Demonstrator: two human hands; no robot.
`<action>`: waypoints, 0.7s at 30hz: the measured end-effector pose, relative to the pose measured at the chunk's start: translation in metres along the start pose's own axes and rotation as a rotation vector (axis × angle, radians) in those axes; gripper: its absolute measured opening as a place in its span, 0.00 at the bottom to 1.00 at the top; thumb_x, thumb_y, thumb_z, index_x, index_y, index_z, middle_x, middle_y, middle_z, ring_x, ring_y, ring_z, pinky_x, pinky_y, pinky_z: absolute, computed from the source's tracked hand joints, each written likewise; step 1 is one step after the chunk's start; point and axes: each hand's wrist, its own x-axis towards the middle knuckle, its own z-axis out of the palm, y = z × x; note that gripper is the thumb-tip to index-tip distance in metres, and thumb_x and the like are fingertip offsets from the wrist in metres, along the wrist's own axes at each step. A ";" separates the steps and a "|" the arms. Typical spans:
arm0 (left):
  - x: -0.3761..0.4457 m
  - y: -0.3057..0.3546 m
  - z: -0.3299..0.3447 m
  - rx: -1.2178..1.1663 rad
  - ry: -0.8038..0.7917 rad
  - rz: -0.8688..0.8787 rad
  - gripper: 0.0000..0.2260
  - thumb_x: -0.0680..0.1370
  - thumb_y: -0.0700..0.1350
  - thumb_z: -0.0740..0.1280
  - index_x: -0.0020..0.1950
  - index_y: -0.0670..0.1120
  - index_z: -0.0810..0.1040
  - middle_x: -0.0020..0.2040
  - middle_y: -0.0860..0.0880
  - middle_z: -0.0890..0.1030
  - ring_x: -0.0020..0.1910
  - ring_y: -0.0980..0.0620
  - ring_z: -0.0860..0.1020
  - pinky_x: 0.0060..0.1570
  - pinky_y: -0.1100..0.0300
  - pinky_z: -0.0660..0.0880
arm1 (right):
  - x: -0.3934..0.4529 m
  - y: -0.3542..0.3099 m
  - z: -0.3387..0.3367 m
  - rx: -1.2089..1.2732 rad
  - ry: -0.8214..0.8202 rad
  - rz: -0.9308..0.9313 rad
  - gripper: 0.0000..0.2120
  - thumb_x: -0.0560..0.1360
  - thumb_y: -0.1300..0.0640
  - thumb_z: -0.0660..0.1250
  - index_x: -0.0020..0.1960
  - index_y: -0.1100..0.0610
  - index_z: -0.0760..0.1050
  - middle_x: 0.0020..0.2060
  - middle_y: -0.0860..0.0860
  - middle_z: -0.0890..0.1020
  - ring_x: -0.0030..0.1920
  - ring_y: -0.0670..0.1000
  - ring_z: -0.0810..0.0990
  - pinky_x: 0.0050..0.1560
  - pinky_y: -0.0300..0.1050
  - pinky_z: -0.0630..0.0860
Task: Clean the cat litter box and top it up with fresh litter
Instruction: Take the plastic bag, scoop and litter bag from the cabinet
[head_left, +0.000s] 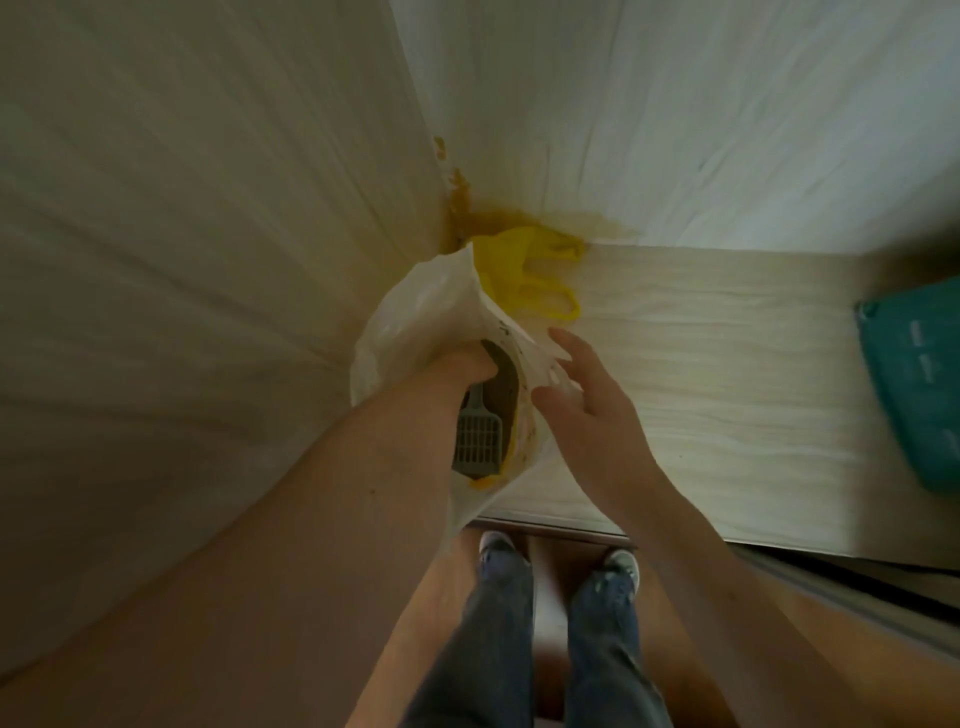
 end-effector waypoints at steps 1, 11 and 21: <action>0.007 -0.002 0.007 0.032 0.012 -0.015 0.19 0.84 0.43 0.57 0.74 0.38 0.65 0.73 0.38 0.67 0.72 0.40 0.66 0.69 0.50 0.64 | 0.001 0.000 0.000 0.002 0.002 -0.006 0.26 0.79 0.60 0.62 0.74 0.45 0.62 0.64 0.48 0.75 0.59 0.45 0.75 0.44 0.23 0.73; 0.071 -0.030 0.058 0.105 0.202 -0.073 0.26 0.80 0.49 0.64 0.77 0.48 0.62 0.71 0.42 0.69 0.69 0.40 0.70 0.64 0.44 0.72 | 0.000 0.005 -0.002 0.069 -0.021 0.008 0.22 0.79 0.62 0.61 0.70 0.45 0.67 0.55 0.39 0.78 0.48 0.30 0.78 0.40 0.23 0.72; 0.003 -0.020 0.020 0.067 0.041 -0.052 0.22 0.75 0.52 0.69 0.66 0.43 0.74 0.59 0.42 0.79 0.58 0.42 0.79 0.60 0.48 0.77 | 0.003 -0.006 0.001 -0.091 -0.058 0.011 0.22 0.78 0.61 0.61 0.70 0.48 0.66 0.52 0.43 0.78 0.43 0.27 0.75 0.37 0.22 0.70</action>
